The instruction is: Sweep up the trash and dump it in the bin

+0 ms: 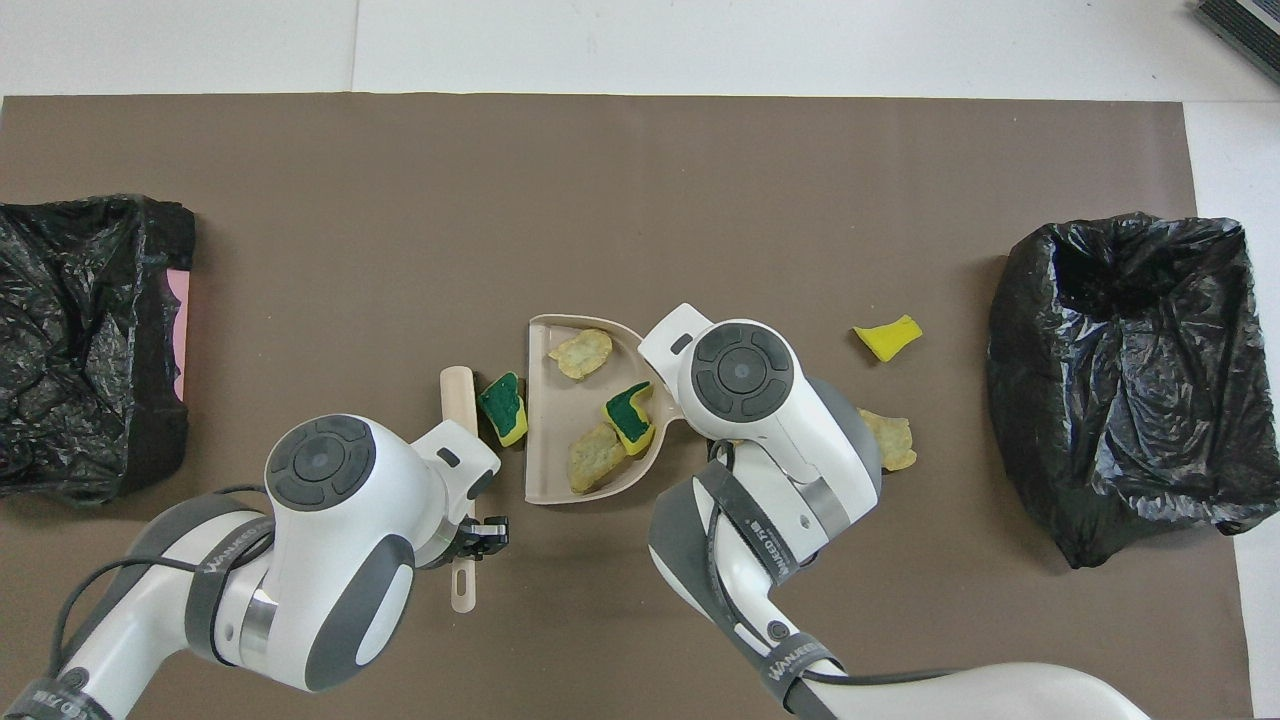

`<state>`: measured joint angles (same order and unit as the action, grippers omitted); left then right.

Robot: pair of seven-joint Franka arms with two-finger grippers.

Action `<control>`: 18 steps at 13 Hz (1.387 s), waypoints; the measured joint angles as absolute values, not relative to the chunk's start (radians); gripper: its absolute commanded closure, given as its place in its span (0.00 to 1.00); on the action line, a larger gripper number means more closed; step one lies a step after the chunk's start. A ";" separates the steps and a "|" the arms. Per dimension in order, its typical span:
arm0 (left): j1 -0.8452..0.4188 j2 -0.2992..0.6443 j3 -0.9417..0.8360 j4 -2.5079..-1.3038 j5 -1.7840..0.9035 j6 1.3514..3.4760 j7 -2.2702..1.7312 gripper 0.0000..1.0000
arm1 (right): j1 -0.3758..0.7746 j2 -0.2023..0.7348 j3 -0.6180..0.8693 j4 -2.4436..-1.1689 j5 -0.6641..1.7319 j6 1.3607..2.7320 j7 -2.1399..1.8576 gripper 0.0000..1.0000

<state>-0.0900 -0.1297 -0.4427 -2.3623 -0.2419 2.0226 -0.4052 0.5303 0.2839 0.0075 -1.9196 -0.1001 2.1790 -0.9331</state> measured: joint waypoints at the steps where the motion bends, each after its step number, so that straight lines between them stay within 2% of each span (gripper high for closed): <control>1: -0.092 -0.129 -0.461 -2.360 -0.246 2.033 -0.405 1.00 | 0.530 0.284 0.008 -1.920 -0.100 2.179 -0.933 0.76; 6: -0.099 -0.115 -0.524 -2.307 -0.282 2.046 -0.428 1.00 | 0.530 0.284 0.008 -1.920 -0.100 2.179 -0.933 0.75; 7: -0.099 -0.110 -0.532 -2.291 -0.290 2.045 -0.440 1.00 | 0.530 0.284 0.008 -1.920 -0.100 2.179 -0.933 0.73; 8: -0.099 -0.107 -0.535 -2.274 -0.297 2.041 -0.446 1.00 | 0.530 0.284 0.008 -1.920 -0.100 2.179 -0.933 0.63; 9: -0.099 -0.106 -0.535 -2.259 -0.300 2.027 -0.450 1.00 | 0.530 0.284 0.008 -1.920 -0.100 2.179 -0.933 0.59; 11: -0.099 -0.105 -0.535 -2.235 -0.300 1.972 -0.463 1.00 | 0.529 0.284 0.007 -1.922 -0.100 2.179 -0.933 0.59; 12: -0.099 -0.105 -0.535 -2.232 -0.300 1.942 -0.465 1.00 | 0.528 0.285 0.006 -1.922 -0.100 2.179 -0.933 0.63; 13: -0.099 -0.105 -0.534 -2.232 -0.300 1.921 -0.466 1.00 | 0.527 0.285 0.006 -1.923 -0.100 2.179 -0.933 0.95; 14: -0.099 -0.105 -0.534 -2.232 -0.300 1.911 -0.468 1.00 | 0.527 0.285 0.006 -1.923 -0.100 2.179 -0.933 1.00; 18: -0.099 -0.108 -0.534 -2.237 -0.273 1.899 -0.482 1.00 | 0.527 0.285 0.006 -1.924 -0.100 2.179 -0.933 1.00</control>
<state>-0.0988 -0.1075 -0.5340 -2.2373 -0.2731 1.8993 -0.4816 0.5266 0.2846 0.0060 -1.9238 -0.1001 2.1791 -0.9325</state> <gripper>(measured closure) 0.731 0.683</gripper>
